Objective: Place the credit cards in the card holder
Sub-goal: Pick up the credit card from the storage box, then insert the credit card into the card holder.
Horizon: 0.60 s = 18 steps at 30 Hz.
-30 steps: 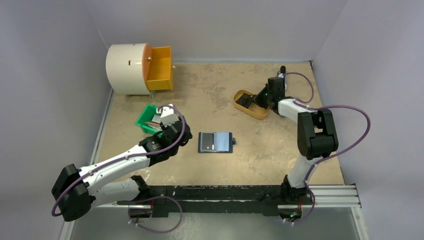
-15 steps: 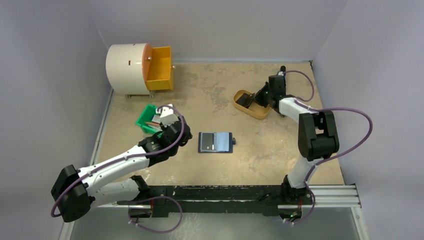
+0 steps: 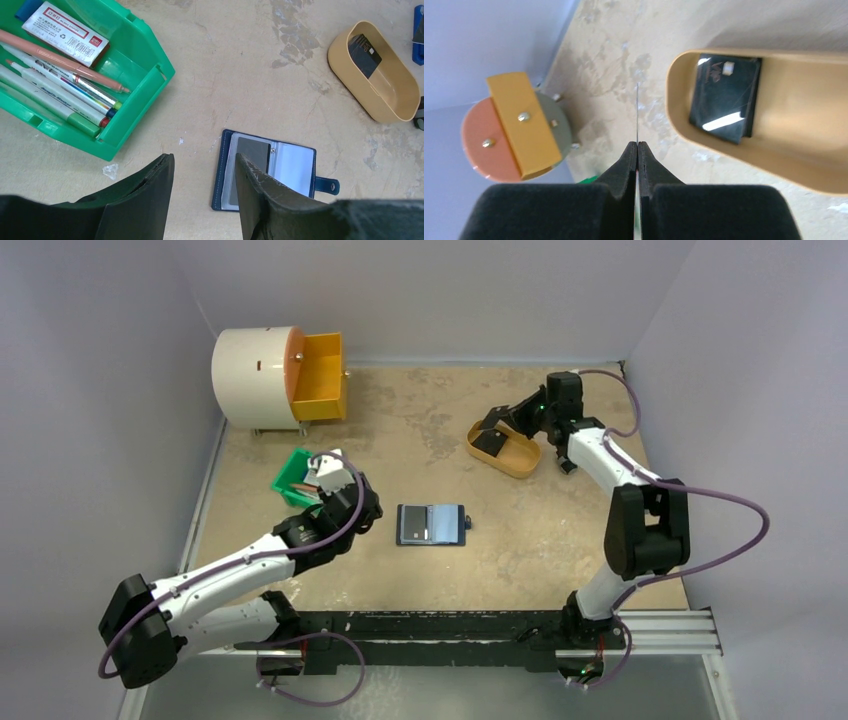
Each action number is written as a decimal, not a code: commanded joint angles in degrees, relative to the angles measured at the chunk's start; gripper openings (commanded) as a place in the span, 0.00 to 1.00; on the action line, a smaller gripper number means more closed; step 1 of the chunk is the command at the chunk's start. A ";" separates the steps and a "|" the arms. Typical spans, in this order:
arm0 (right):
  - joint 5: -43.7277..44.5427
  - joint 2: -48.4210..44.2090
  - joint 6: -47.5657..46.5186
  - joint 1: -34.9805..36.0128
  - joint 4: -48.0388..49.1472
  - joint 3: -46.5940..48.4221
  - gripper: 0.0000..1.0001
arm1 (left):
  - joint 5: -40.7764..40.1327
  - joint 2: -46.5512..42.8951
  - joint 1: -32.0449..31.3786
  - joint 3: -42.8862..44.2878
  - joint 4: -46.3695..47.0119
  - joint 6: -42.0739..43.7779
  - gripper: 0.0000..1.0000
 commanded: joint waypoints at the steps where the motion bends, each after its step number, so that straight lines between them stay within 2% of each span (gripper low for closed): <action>1: -5.74 -3.67 7.45 -0.21 -0.20 -0.41 0.00 | -0.37 -1.81 0.34 0.14 0.66 -0.81 0.47; 4: -9.91 -5.49 10.60 -0.28 2.71 -2.27 0.00 | -0.30 -2.16 0.36 0.19 0.26 -1.00 0.47; 11: -14.14 -9.83 9.97 -0.28 4.32 -4.24 0.00 | -0.05 -2.94 0.31 -0.40 0.47 -1.56 0.46; 13: -14.61 -11.00 5.23 -0.27 3.45 -3.16 0.00 | 1.68 -3.08 0.36 -0.26 1.38 -0.37 0.46; 14: -13.94 -11.76 -0.42 -0.27 2.08 -1.71 0.00 | 3.18 -3.23 0.34 -0.11 2.30 0.89 0.47; 16: -11.94 -14.11 -12.29 2.42 -6.26 2.01 0.00 | 7.09 -3.65 0.32 -0.04 4.74 3.36 0.50; 18: -8.70 -18.47 -20.61 5.29 -11.55 0.73 0.00 | 10.71 -3.54 0.33 -0.28 6.79 4.78 0.52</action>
